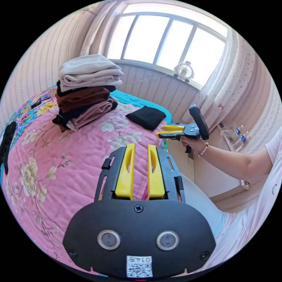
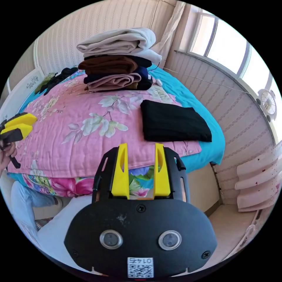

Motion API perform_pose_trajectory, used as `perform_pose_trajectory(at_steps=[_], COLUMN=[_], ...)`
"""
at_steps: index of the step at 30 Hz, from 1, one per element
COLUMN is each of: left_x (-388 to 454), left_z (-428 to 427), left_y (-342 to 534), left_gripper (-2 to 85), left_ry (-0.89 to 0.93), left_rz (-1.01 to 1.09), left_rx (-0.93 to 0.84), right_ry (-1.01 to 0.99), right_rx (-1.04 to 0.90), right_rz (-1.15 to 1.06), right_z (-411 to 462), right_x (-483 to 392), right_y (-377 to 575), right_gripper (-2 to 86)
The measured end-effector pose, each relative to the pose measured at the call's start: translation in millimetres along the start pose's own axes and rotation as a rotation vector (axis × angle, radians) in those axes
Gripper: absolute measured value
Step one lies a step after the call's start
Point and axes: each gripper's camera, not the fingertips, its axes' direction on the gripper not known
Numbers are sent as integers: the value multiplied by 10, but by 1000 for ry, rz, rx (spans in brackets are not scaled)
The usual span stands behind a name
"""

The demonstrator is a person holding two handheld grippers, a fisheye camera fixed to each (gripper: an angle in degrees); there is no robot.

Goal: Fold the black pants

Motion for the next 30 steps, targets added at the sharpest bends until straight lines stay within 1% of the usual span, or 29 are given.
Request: perform_pose_trajectory(at_steps=[2,5,7,9,11,14,15,18,19,22,24,27,30], left_x=[19,13,22,16,-40,-92,-97,-144,-205,-388,-421,-435,-607], left_z=[567,1142,1443,1721,2034,2297,2348,2647,2700,2687,2566,2097,1264], left_y=[-345,-668,-807,-916,-1049,-1235,-1271,-1408,-1441,-1518,-1565,-1608,-1431], left_gripper=[80,83,84,86,94,108,111,106,91,38,26,11,5], left_ry=[-3,36,41,36,52,56,49,35,59,159,186,208,235], left_rz=[84,117,146,169,151,133,131,104,61,-58,-47,27,40], left_rx=[-76,-126,-158,-192,-218,-189,-187,-257,-267,-295,-287,-227,-134], right_ry=[-72,-93,-118,-191,-251,-201,-201,-199,-205,-252,-280,-352,-521], right_rx=[30,46,57,58,134,258,273,339,350,398,451,549,614], right_rz=[115,209,252,257,284,340,347,378,377,339,307,230,128], right_z=[130,266,262,213,26,-331,-390,-637,-714,-965,-1190,-1644,-2102], right_x=[236,506,706,914,1202,1549,1614,1880,1954,2052,2048,1979,1831], right_y=[-18,-6,23,49,132,238,252,327,345,378,392,390,335], right_gripper=[133,109,83,68,49,36,34,28,26,22,21,19,18])
